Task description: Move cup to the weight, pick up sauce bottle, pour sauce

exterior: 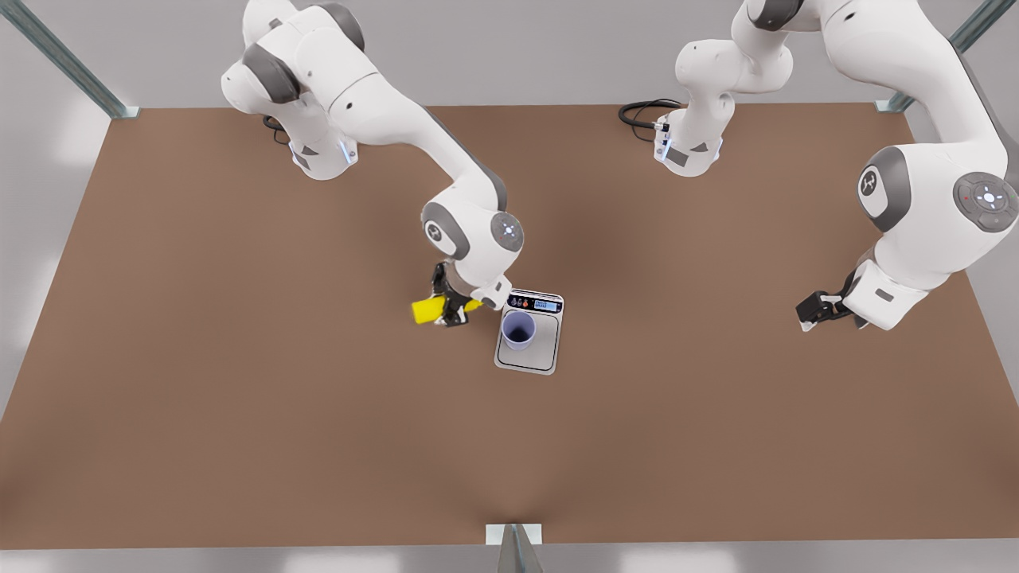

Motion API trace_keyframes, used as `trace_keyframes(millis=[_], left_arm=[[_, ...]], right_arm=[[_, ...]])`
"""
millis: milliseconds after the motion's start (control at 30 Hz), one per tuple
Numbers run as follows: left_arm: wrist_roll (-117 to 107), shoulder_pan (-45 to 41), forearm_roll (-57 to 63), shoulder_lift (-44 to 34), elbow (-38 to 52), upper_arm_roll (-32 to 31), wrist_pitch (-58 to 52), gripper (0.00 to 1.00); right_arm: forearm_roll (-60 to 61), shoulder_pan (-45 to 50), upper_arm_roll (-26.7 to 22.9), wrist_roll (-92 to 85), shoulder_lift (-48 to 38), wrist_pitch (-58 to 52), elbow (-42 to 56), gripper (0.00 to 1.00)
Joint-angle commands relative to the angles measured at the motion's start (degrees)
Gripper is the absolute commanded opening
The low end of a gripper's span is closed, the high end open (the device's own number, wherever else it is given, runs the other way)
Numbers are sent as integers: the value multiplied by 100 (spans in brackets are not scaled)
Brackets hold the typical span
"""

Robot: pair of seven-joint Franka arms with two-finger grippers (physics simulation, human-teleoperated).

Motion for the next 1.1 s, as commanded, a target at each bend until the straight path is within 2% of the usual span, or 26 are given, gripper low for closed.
trace_keyframes(millis=[0,100,233,367,533,1067], left_arm=[[0,0,1,0,0,0,1,100],[0,0,1,0,0,0,10,100],[0,0,10,0,0,0,10,100],[0,0,10,0,0,0,10,100],[9,0,10,8,62,0,1,100],[0,0,10,44,70,0,18,100]], right_arm=[[-19,7,0,4,10,1,0,59],[-63,78,0,250,247,-148,351,59],[-46,69,0,1665,291,-193,413,59],[16,69,0,2034,335,-201,483,59],[-37,262,0,2623,713,-544,1054,59],[-178,324,-18,3432,748,-667,1037,59]])
